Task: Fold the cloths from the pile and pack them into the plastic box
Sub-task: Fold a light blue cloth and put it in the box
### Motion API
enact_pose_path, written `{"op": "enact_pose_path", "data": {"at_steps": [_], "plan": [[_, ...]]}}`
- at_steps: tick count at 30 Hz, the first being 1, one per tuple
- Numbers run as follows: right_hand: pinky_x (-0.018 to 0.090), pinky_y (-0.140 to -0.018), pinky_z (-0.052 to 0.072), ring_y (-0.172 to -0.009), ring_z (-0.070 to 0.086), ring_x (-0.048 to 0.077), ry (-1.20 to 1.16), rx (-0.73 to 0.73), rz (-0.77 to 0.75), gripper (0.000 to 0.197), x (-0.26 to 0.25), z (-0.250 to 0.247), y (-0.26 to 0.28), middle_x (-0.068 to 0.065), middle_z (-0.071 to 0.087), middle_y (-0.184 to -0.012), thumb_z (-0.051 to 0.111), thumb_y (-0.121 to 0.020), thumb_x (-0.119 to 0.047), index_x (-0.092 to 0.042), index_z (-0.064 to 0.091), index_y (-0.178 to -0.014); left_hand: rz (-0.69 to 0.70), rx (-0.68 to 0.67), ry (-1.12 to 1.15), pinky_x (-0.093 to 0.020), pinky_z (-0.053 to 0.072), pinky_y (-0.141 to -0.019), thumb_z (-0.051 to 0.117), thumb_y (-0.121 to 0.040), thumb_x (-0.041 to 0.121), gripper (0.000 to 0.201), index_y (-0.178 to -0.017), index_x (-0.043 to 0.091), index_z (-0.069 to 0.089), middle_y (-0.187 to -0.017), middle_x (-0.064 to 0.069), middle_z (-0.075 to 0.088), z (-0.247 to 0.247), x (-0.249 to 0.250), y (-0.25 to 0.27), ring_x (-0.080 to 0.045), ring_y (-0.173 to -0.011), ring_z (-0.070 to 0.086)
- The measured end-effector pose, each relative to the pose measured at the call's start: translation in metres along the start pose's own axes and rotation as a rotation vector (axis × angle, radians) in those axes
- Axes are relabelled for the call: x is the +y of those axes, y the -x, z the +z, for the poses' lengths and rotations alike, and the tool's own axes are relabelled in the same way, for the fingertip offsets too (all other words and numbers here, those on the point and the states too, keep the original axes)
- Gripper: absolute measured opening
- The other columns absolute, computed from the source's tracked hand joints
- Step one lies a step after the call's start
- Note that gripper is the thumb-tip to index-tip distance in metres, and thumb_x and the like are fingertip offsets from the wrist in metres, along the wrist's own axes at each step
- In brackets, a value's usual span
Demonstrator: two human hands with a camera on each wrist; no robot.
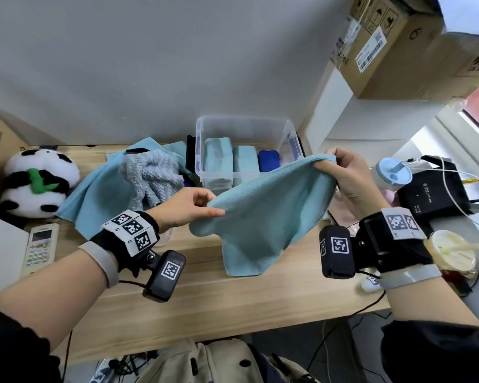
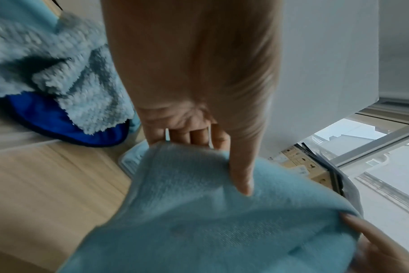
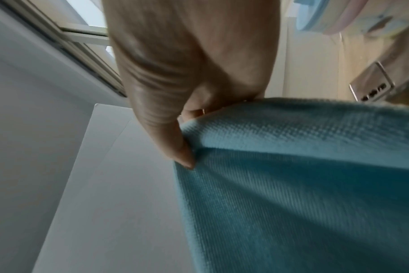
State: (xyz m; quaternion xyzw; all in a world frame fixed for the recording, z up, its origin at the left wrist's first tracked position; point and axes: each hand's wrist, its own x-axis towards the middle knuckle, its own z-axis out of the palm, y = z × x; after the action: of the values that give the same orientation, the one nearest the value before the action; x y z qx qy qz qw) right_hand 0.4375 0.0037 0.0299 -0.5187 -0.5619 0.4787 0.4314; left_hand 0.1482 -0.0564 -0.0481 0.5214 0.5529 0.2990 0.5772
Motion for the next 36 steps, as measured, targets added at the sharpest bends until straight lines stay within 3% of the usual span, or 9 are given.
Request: {"op": "enact_pose_path", "data": {"at_steps": [4,8,13,17,19,23,26,29,36], "plan": [[0.018,-0.052,0.029,-0.056,0.038,0.006,0.262,0.040,0.015,0.031,0.016,-0.017,-0.006,-0.001,0.043,-0.061,0.069,-0.078,-0.007,-0.020,0.045,-0.061,-0.043,0.134,-0.053,-0.012,0.045,-0.058,0.073,-0.077,0.013,0.010,-0.074,0.010,0.065,-0.067,0.001,0.064,-0.009,-0.011,-0.002,-0.007,-0.063,0.057],[0.010,-0.045,0.028,-0.047,0.038,0.001,0.424,0.088,0.093,0.028,0.030,-0.032,-0.010,0.002,0.044,-0.060,0.070,-0.077,-0.007,-0.018,0.048,-0.064,-0.079,0.323,0.202,-0.015,0.050,-0.055,0.073,-0.076,0.011,0.013,-0.073,0.012,0.061,-0.074,-0.009,0.063,-0.014,-0.019,-0.009,-0.015,-0.065,0.059],[0.005,-0.050,0.039,-0.061,0.051,0.006,0.360,0.158,0.160,0.014,0.044,-0.034,-0.011,0.000,0.057,-0.067,0.068,-0.079,-0.005,-0.015,0.060,-0.071,0.002,0.474,0.354,-0.015,0.054,-0.060,0.067,-0.082,0.009,0.008,-0.075,0.013,0.064,-0.063,0.006,0.071,-0.018,-0.011,-0.018,-0.005,-0.059,0.065],[0.025,-0.053,0.032,-0.057,0.038,0.012,0.398,0.280,0.096,0.020,0.043,-0.034,-0.017,0.003,0.044,-0.057,0.070,-0.080,-0.014,-0.007,0.059,-0.065,0.075,0.545,0.424,-0.025,0.051,-0.073,0.062,-0.087,0.011,0.008,-0.083,0.015,0.067,-0.070,0.006,0.072,-0.025,0.008,-0.025,-0.008,-0.066,0.064],[0.031,-0.056,0.032,-0.056,0.036,0.013,0.292,0.340,0.065,0.025,0.035,-0.032,-0.021,-0.001,0.039,-0.054,0.071,-0.080,-0.021,-0.005,0.058,-0.065,0.152,0.558,0.439,-0.021,0.050,-0.069,0.059,-0.089,0.013,0.010,-0.083,0.018,0.065,-0.068,0.010,0.071,-0.029,0.027,-0.026,-0.003,-0.065,0.064],[0.028,-0.059,0.035,-0.060,0.041,0.009,-0.022,0.368,-0.022,0.023,0.020,-0.035,-0.024,-0.011,0.048,-0.056,0.073,-0.074,-0.033,-0.020,0.059,-0.062,0.303,0.519,0.518,-0.019,0.050,-0.068,0.055,-0.092,0.012,0.013,-0.081,0.019,0.059,-0.068,0.012,0.068,-0.037,0.059,-0.022,-0.001,-0.066,0.060],[0.022,-0.064,0.041,-0.071,0.050,0.012,-0.236,0.294,-0.069,0.031,0.013,-0.039,-0.019,-0.005,0.057,-0.069,0.078,-0.061,-0.046,-0.020,0.064,-0.072,0.337,0.467,0.542,-0.021,0.052,-0.065,0.053,-0.092,0.012,0.013,-0.082,0.019,0.057,-0.070,0.010,0.068,-0.038,0.069,-0.015,-0.004,-0.066,0.061],[0.016,-0.057,0.049,-0.064,0.062,0.003,-0.396,0.163,-0.032,0.025,0.023,-0.039,-0.012,-0.010,0.067,-0.067,0.073,-0.064,-0.032,-0.016,0.062,-0.079,0.266,0.432,0.535,-0.020,0.053,-0.058,0.053,-0.092,0.014,0.013,-0.082,0.020,0.058,-0.069,0.009,0.069,-0.035,0.060,-0.011,-0.002,-0.062,0.063],[0.018,-0.067,0.052,-0.075,0.065,0.008,-0.122,-0.188,0.315,0.060,0.098,-0.041,0.017,-0.003,0.074,-0.082,0.086,-0.038,-0.059,-0.018,0.077,-0.081,-0.113,0.321,0.378,-0.021,0.054,-0.055,0.056,-0.091,0.015,0.008,-0.084,0.017,0.060,-0.073,0.002,0.072,-0.015,-0.029,-0.009,-0.011,-0.065,0.065]]}}
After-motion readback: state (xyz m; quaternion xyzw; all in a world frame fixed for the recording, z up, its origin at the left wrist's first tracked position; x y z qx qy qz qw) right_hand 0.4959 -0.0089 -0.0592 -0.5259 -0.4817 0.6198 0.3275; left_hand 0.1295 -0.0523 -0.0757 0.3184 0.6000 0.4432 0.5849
